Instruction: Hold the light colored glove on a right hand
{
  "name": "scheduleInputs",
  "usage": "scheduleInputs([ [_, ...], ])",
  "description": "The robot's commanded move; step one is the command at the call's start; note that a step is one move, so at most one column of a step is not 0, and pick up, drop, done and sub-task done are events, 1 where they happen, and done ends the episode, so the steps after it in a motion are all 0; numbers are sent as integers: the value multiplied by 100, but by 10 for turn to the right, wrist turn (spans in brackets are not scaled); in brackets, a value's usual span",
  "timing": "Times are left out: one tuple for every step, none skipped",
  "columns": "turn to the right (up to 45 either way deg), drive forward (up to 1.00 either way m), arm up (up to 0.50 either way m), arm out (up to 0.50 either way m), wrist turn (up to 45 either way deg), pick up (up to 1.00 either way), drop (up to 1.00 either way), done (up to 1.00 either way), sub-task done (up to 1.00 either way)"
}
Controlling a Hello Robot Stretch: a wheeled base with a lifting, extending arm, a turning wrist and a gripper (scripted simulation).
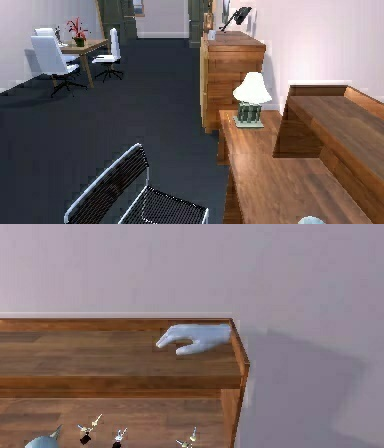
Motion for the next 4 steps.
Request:
scheduleInputs([
  [0,0,50,0,0,0,0,0,0],
  [0,0,38,0,0,0,0,0,0],
  [0,0,0,22,0,0,0,0,0],
  [0,0,0,0,450,0,0,0,0],
])
